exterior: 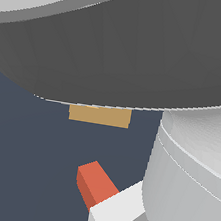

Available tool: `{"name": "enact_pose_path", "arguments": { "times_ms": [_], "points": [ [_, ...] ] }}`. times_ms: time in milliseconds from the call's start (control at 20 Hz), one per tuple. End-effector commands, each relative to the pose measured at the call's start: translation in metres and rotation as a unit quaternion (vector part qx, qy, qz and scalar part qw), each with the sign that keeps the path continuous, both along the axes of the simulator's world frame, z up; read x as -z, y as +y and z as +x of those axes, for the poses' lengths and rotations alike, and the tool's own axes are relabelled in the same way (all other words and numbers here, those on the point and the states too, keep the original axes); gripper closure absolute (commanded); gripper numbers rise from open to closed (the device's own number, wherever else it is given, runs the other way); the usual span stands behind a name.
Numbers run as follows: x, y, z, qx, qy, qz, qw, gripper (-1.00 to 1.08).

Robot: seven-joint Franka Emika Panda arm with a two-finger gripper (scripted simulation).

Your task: Insert the peg into the horizontal hole in a box.

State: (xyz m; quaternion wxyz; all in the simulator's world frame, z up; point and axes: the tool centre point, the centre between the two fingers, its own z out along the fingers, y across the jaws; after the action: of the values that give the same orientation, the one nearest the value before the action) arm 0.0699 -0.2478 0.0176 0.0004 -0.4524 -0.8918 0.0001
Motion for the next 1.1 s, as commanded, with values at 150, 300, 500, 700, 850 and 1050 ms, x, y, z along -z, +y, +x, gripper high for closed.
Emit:
{"name": "enact_pose_path", "arguments": {
  "times_ms": [150,300,500,700,850,1050],
  "points": [
    [0.0,0.0,0.0,0.0,0.0,0.0,1.0,1.08],
    [0.0,0.001,-0.001,0.002,0.0,0.0,1.0,1.08],
    [-0.002,0.004,-0.005,0.009,0.0,0.0,1.0,1.08],
    [-0.004,0.009,-0.013,0.02,0.0,0.0,0.9998,1.08],
    [-0.006,0.015,-0.02,0.032,0.0,0.0,0.9995,1.08],
    [-0.01,0.026,-0.033,0.054,0.0,0.0,0.9985,1.08]
  ]
}}
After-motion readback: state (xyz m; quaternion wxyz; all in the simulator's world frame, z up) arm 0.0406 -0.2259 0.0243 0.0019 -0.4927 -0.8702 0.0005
